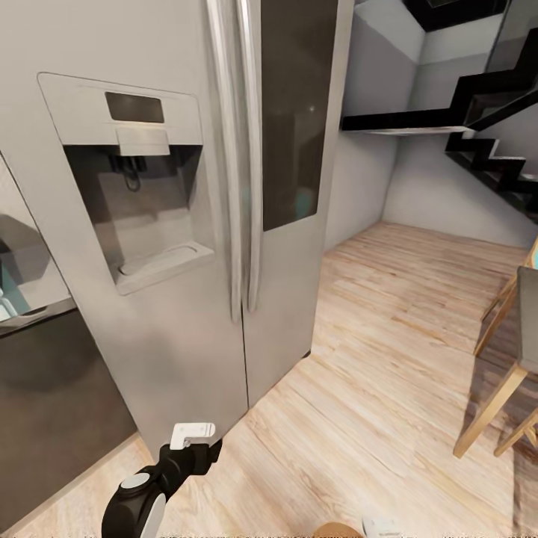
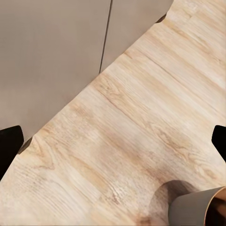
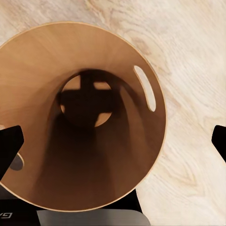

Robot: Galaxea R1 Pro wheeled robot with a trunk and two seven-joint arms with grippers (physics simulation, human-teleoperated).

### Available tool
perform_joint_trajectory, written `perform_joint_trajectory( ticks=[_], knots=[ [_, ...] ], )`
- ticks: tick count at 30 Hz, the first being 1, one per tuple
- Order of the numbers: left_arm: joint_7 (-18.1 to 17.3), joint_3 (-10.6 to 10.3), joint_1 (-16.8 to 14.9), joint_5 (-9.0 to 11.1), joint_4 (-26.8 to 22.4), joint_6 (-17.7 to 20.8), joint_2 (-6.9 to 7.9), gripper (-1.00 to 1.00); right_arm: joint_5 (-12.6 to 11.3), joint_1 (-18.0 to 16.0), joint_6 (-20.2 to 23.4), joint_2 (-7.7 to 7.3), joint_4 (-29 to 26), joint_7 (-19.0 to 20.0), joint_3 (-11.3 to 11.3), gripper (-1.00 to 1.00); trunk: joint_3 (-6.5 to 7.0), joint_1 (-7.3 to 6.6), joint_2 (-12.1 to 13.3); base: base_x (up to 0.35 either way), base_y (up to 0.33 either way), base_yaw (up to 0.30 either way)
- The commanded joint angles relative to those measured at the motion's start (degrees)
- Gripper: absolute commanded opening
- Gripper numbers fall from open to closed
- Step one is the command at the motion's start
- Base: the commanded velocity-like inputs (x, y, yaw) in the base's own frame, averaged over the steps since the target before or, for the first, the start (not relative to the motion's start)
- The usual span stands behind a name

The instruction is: Put the three can of soda from the living room inside the tash can in the kitchen.

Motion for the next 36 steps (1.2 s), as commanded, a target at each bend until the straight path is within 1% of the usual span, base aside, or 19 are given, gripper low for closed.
perform_joint_trajectory(
  ticks=[1,8,14,24,27,30,36],
  knots=[
    [0.00,0.00,-0.01,0.00,0.01,-0.01,0.00,1.00,0.00,0.00,0.00,0.00,0.00,0.00,0.00,1.00,-0.10,0.00,0.00,0.000,0.000,0.000],
    [-0.01,0.00,0.00,-0.07,0.05,-0.03,0.00,1.00,0.14,0.00,-0.11,-0.03,-0.01,0.00,-0.01,1.00,-0.72,0.00,0.00,0.000,0.000,0.000],
    [-0.03,0.00,0.00,-0.08,0.06,-0.03,0.00,1.00,0.23,0.00,-0.25,-0.20,-0.08,0.04,-0.07,1.00,-0.93,0.00,0.00,0.000,0.000,0.000],
    [-0.02,-0.02,0.02,-0.09,0.06,-0.03,0.00,1.00,0.03,-0.04,-0.30,-0.80,-0.45,0.11,-0.28,1.00,-0.98,0.00,0.00,0.000,0.000,0.000],
    [-0.01,-0.01,0.02,-0.09,0.06,-0.03,0.01,1.00,-0.09,-0.29,-0.26,-1.22,-0.49,0.14,-0.39,1.00,-1.03,0.00,0.00,0.000,0.000,0.000],
    [-0.03,-0.03,0.02,-0.09,0.06,-0.03,0.00,1.00,-0.19,-0.58,-0.26,-1.64,-0.48,0.16,-0.53,1.00,-1.20,0.00,0.00,0.000,0.000,0.000],
    [-0.01,-0.06,0.02,-0.09,0.06,-0.03,0.01,1.00,-0.24,-0.68,-0.26,-1.81,-0.45,0.17,-0.61,1.00,-1.68,0.00,0.00,0.000,0.000,0.000]
  ],
)
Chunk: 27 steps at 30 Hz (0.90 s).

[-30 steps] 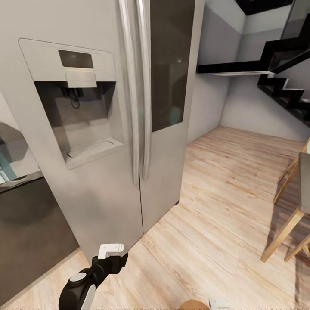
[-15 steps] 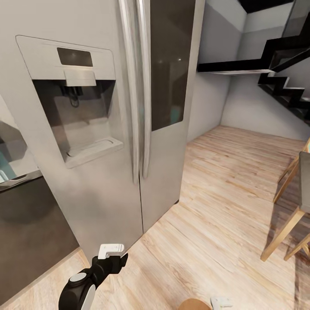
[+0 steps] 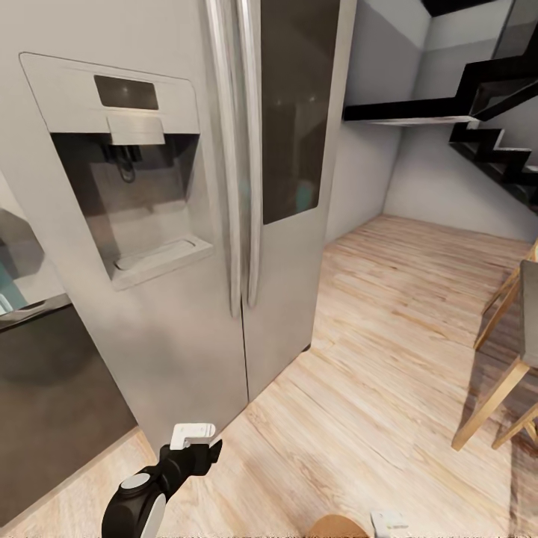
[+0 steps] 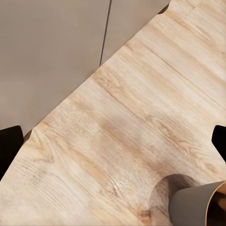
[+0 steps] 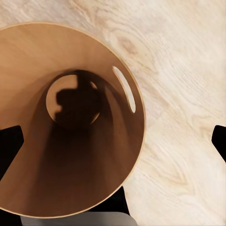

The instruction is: Put the three can of soda from the living room inside the tash can in the kitchen.

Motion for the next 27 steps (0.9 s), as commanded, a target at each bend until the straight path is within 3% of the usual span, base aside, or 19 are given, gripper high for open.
perform_joint_trajectory(
  ticks=[1,14,27],
  knots=[
    [0.00,0.01,0.00,0.00,0.00,0.00,0.00,1.00,0.00,-0.02,0.00,-0.02,0.00,0.00,-0.01,1.00,-0.09,0.00,0.00,0.000,0.000,0.000],
    [-0.09,-0.06,0.00,0.00,0.00,0.00,-0.01,1.00,-0.02,-0.11,0.09,-0.03,0.10,0.00,-0.03,1.00,-1.28,0.00,0.00,0.000,0.000,0.000],
    [-0.08,-1.42,0.00,0.00,0.09,-0.08,0.00,1.00,0.06,-0.79,0.01,-0.24,0.13,0.00,0.00,1.00,-2.48,0.00,0.00,0.000,0.000,0.000]
  ],
)
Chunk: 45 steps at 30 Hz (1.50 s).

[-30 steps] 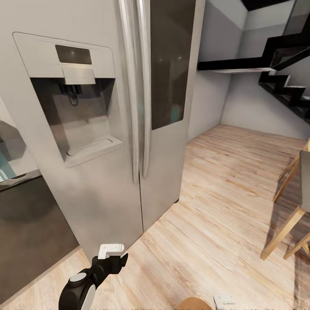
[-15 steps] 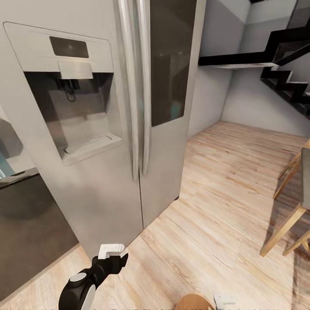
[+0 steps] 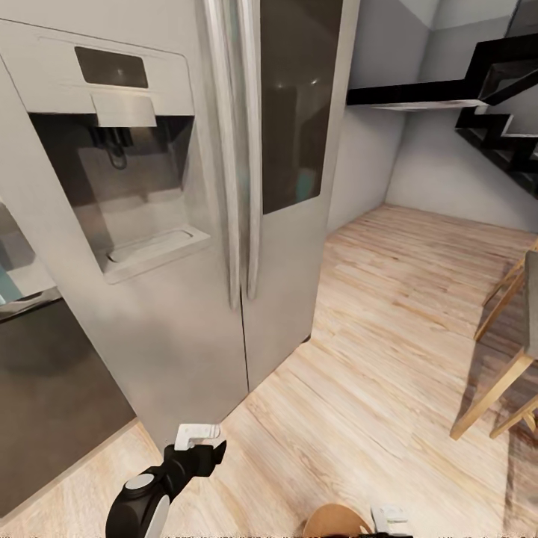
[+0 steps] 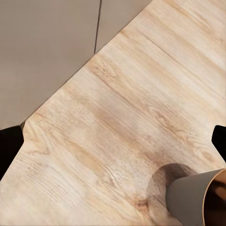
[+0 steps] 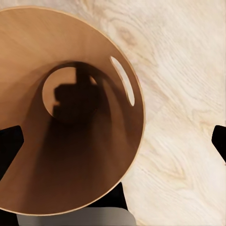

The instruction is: Put the three can of soda from the living room inside the tash can in the kitchen.

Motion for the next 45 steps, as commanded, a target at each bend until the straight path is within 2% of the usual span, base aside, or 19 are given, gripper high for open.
perform_joint_trajectory(
  ticks=[1,32,45],
  knots=[
    [0.00,-0.02,0.00,0.00,0.00,0.00,0.00,1.00,0.00,-0.04,-0.02,-0.14,-0.01,0.00,-0.01,1.00,-0.10,0.00,0.00,0.000,0.000,0.000],
    [0.00,-0.19,0.00,0.00,0.00,0.00,-0.01,1.00,0.38,-0.66,-0.53,-0.75,-0.01,0.00,-0.03,1.00,-2.96,0.00,0.00,0.000,0.000,0.000],
    [-0.08,-0.20,0.00,0.00,0.00,0.00,-0.01,1.00,0.27,-0.86,-0.54,-1.24,-0.03,0.00,-0.03,1.00,-6.49,2.85,-5.21,0.000,0.000,0.000]
  ],
)
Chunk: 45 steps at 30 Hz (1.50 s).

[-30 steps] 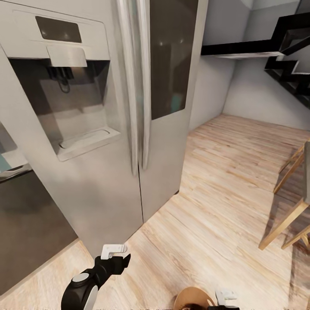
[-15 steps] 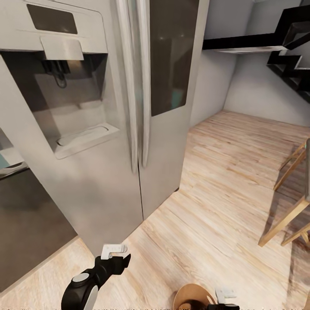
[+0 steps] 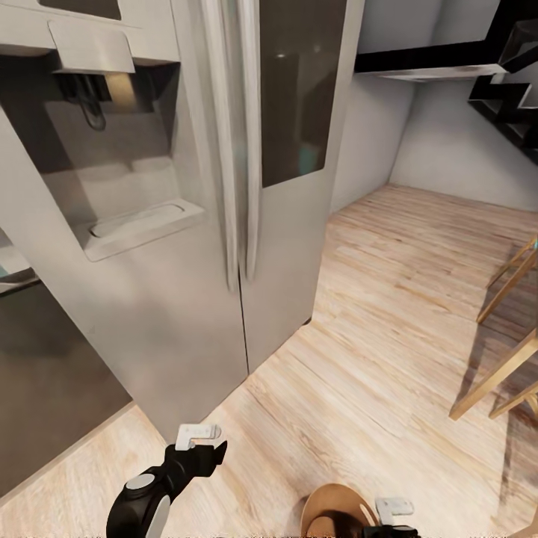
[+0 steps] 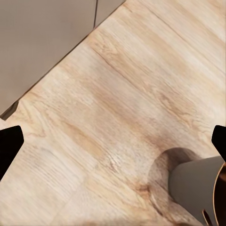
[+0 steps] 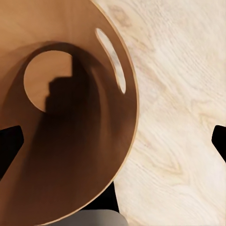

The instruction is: Put the three can of soda from the living room inside the tash can in the kitchen.

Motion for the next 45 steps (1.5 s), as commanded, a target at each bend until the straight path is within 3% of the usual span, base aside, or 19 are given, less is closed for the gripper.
perform_joint_trajectory(
  ticks=[1,38,45],
  knots=[
    [0.00,0.00,0.00,0.00,0.00,0.00,0.00,1.00,-0.04,-0.01,-0.02,-0.05,-0.02,0.00,0.00,1.00,-0.26,0.23,-0.42,0.000,0.000,0.000],
    [-0.07,-0.09,0.00,0.09,1.03,-0.09,0.00,1.00,-0.19,-0.14,-0.09,-0.93,-0.18,2.72,0.00,1.00,-7.14,8.35,-15.26,0.000,0.000,0.000],
    [-0.09,-0.09,0.00,0.09,1.05,-0.09,0.00,1.00,-0.18,-0.14,-0.09,-0.93,-0.18,2.72,0.00,1.00,-7.14,8.35,-15.26,0.000,0.000,0.000]
  ],
)
